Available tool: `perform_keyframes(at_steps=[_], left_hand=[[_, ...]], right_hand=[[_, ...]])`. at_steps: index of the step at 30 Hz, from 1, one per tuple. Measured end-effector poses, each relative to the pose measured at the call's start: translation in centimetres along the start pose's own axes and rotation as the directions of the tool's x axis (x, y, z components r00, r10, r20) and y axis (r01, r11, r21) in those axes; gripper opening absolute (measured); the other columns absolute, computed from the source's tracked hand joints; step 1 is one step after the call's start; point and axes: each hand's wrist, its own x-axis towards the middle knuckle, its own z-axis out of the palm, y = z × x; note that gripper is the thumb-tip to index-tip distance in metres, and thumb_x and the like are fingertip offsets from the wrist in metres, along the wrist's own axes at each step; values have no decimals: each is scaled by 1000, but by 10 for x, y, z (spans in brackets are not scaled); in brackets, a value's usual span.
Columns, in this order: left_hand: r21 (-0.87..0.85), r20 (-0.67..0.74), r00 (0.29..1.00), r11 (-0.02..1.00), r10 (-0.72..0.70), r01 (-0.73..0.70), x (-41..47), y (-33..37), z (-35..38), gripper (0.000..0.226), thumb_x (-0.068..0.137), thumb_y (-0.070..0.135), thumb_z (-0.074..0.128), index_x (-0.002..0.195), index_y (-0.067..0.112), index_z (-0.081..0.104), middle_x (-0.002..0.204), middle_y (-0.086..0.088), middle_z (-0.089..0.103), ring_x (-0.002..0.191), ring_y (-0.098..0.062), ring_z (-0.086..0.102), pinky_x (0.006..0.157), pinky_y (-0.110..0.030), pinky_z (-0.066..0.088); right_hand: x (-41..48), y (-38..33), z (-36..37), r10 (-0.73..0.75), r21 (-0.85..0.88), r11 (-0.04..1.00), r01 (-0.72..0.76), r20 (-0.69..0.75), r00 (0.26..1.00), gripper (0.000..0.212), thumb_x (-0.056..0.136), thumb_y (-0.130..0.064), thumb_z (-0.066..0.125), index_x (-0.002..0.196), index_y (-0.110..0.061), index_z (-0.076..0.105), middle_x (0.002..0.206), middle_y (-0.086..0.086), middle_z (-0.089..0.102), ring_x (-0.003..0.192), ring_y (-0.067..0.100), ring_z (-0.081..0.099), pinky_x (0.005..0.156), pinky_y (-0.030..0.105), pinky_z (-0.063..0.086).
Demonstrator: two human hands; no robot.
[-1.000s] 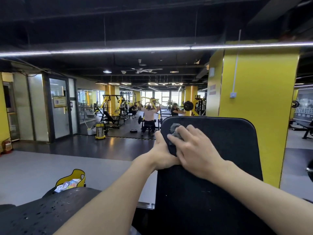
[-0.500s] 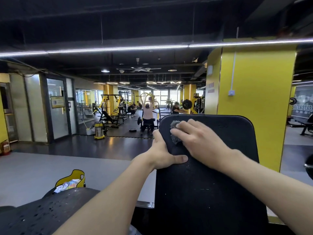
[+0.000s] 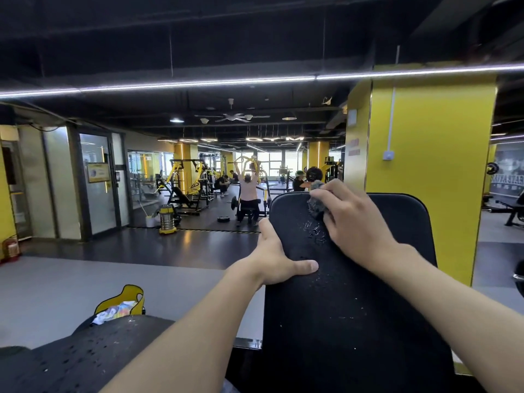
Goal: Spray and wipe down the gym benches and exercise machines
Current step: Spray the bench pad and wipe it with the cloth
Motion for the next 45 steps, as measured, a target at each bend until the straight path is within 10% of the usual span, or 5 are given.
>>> perform_keyframes(at_steps=[14, 19, 24, 29, 45], left_hand=[[21, -26, 999, 999, 27, -26, 3, -3, 1, 107, 64, 41, 92, 130, 38, 8, 141, 0, 38, 127, -21, 46, 106, -43, 47], [27, -29, 999, 999, 29, -29, 2, -3, 0, 112, 60, 45, 92, 132, 39, 6, 140, -2, 40, 126, -21, 48, 104, -43, 49], [10, -30, 999, 999, 35, -35, 2, -3, 1, 95, 64, 42, 92, 117, 38, 13, 136, 0, 42, 124, -21, 49, 104, -44, 49], [25, -28, 999, 999, 34, -33, 2, -3, 1, 101, 57, 47, 91, 119, 42, 11, 136, -1, 42, 124, -21, 50, 102, -44, 50], [-4, -33, 998, 999, 46, -46, 2, -3, 1, 98, 60, 45, 91, 120, 40, 13, 139, 1, 40, 127, -21, 47, 106, -46, 47]], right_hand=[[-8, -17, 6, 41, -87, 995, -42, -24, 999, 36, 74, 9, 64, 108, -3, 67, 97, 12, 61, 80, 32, 54, 70, 45, 51], [-24, -11, -5, -344, -78, 927, 366, 212, 915, 32, 77, -3, 55, 107, -11, 66, 100, 6, 61, 80, 27, 51, 67, 39, 45], [-10, 1, -5, 64, -96, 993, -68, -39, 997, 36, 72, 11, 65, 104, -4, 69, 98, 11, 62, 81, 34, 55, 71, 45, 50], [-32, -5, -8, -343, -125, 920, 371, 201, 917, 26, 81, -2, 61, 105, -11, 66, 100, 6, 60, 80, 28, 51, 68, 40, 45], [-28, 12, -8, 13, -132, 991, -21, -60, 998, 14, 87, -3, 66, 101, -5, 69, 105, 14, 61, 84, 35, 53, 73, 49, 51]])
